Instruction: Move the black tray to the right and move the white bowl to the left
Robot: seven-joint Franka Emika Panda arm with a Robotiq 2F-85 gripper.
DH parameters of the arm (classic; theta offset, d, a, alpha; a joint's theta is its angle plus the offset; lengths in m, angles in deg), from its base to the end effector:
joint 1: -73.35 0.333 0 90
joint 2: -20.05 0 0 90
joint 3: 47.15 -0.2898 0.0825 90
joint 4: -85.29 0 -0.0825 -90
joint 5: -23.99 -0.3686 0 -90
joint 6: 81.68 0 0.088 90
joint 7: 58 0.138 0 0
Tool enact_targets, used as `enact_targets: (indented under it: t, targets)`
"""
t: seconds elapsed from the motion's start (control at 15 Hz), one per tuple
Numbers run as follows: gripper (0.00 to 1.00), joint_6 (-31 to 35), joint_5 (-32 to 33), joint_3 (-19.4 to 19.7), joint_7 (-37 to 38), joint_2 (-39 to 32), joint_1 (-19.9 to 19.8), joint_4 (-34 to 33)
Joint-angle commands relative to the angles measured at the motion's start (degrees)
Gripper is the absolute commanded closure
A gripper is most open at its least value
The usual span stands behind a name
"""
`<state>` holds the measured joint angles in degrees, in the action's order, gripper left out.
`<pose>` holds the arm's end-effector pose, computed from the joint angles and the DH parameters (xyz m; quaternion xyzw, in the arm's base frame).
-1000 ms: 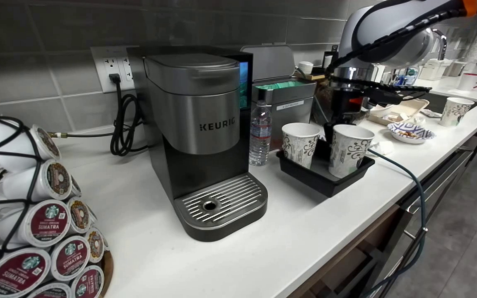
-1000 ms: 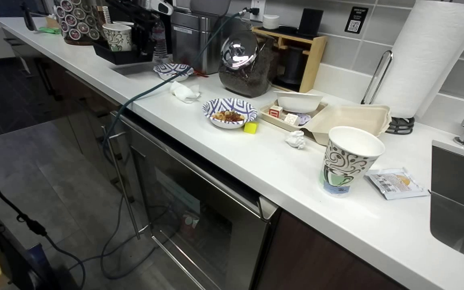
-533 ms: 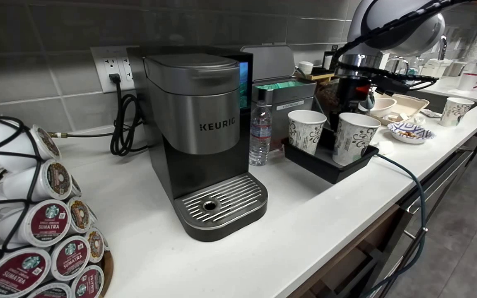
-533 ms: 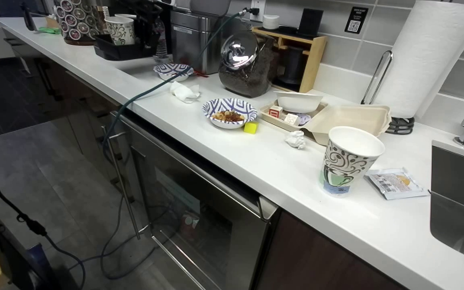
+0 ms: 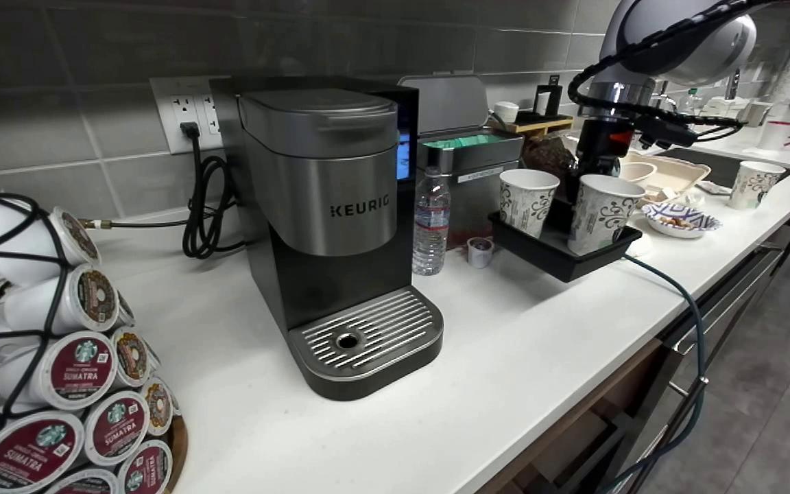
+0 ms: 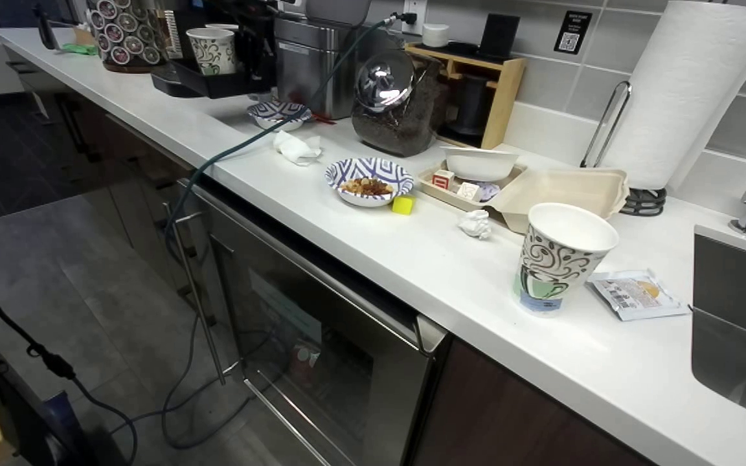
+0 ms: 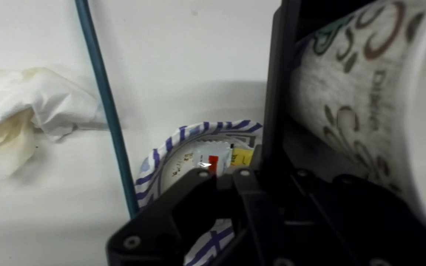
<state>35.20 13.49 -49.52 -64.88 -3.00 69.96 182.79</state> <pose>0.6286 0.0023 0.3093 -0.9956 -0.0056 0.0258 0.0904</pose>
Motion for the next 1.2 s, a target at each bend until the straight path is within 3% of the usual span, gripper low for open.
enact_targets:
  t: [0.0,0.13,0.6,0.67,1.13]
  targets:
    - [0.98,-1.8,-1.6,0.6,-1.6,0.1,-1.6,-0.7]
    - [0.92,-0.2,-0.1,0.9,-0.6,0.0,-1.1,-0.2]
    - [0.92,-0.2,-0.3,0.9,-0.9,0.0,-1.5,-0.2]
    - [0.98,-0.2,-0.3,0.9,-0.9,0.0,-1.5,-0.2]
    - [0.98,-2.7,-2.5,2.9,2.5,-3.7,-3.9,-5.3]
